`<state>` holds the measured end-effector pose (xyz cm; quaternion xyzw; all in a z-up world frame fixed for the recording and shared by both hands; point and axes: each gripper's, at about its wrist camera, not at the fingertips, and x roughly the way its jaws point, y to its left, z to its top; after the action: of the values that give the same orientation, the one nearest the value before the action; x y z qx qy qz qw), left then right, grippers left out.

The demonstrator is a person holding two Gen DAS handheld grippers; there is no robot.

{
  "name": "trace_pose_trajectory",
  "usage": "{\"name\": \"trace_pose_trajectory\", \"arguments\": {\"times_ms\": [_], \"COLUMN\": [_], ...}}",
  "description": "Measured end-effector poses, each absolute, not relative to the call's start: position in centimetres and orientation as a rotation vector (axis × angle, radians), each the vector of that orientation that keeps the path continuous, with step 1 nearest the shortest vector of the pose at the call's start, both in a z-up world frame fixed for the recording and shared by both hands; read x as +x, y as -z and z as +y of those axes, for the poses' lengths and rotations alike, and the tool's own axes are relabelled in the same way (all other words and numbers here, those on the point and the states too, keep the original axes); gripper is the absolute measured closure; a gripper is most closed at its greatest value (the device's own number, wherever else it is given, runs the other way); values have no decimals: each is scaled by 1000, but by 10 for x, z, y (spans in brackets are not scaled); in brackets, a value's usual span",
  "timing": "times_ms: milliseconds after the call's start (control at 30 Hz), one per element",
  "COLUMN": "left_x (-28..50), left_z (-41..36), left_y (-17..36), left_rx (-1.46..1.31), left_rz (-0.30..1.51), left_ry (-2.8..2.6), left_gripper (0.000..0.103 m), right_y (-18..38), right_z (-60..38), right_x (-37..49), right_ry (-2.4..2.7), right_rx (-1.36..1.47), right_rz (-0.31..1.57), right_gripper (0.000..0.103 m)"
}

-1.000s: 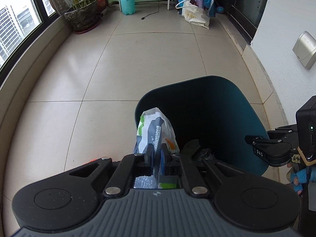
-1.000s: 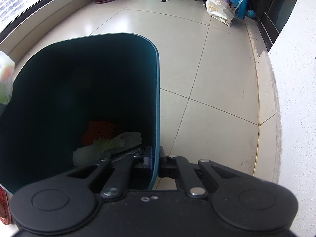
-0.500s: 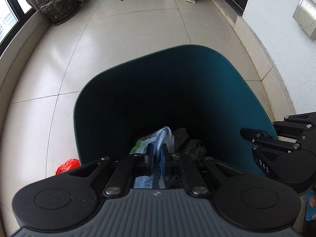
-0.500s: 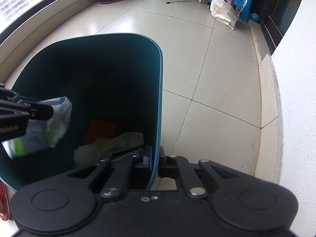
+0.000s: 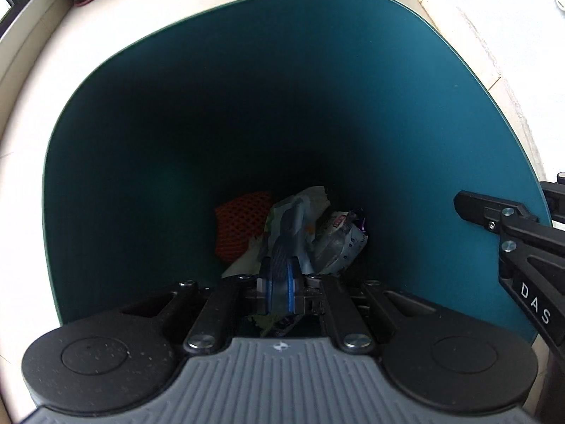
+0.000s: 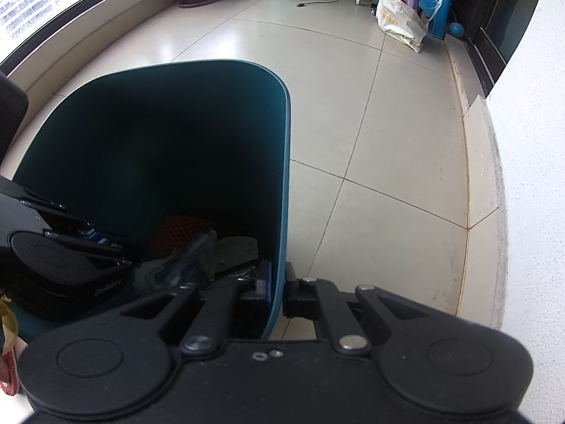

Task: Collect trash
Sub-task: 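Carry the snack packet into the teal bin and open the left gripper, then move the left gripper to the red plastic bag and grasp it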

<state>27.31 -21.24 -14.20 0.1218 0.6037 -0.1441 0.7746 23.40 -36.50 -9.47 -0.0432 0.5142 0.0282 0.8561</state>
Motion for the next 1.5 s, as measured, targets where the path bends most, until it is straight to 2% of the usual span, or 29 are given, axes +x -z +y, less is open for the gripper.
{"name": "trace_pose_trajectory", "arguments": {"times_ms": [300,400,467,533,1200,1333,1500], "left_x": [276,272,266,261,235,233,233], "left_z": [-211,-209,-207,-204,-124,-102,-76], "left_y": [132,124,116,107,21,16,18], "left_rx": [233,225,225,216,70,45,52], "left_rz": [1302,1278,1234,1198,1011,984,967], "left_ry": [328,344,336,357,291,248,184], "left_gripper": [82,67,51,42,40,30,28], "right_y": [95,95,94,94,96,96,96], "right_z": [-366,-366,-367,-367,-369,-369,-369], "right_x": [234,234,235,235,236,236,237], "right_ry": [-59,-59,-60,-61,-56,-57,-57], "right_rx": [-87,-85,-82,-82,-74,-70,-73], "right_rz": [1082,1083,1084,1084,1090,1093,1095], "right_gripper": [98,98,98,98,98,98,98]}}
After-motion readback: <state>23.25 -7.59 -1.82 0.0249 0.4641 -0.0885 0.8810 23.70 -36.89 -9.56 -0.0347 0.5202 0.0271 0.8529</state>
